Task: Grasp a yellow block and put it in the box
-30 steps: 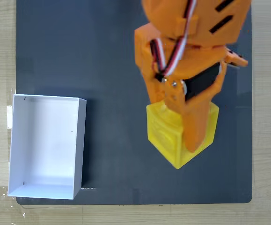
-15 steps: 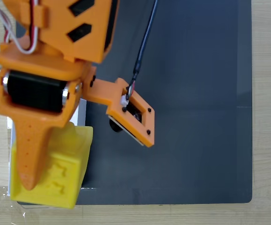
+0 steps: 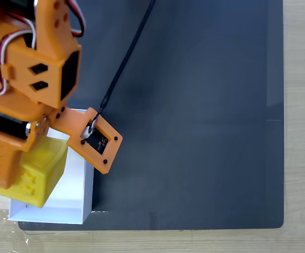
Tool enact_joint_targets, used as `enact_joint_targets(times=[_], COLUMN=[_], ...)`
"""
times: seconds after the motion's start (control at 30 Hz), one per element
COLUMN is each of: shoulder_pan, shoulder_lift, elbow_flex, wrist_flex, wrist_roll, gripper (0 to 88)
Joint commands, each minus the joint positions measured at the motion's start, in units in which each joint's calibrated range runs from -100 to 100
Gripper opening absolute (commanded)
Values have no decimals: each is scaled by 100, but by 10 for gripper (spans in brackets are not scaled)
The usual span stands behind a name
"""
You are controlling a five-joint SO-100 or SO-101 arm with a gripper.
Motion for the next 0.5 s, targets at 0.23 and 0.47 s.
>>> enact_joint_targets(times=[0.23,0.47], shoulder_pan=[103,61], shoulder_lift=[984,1662], elbow_flex=[-1289,-1877], wrist_flex=[-170,-74], wrist_roll=[20,51], gripper=[221,227])
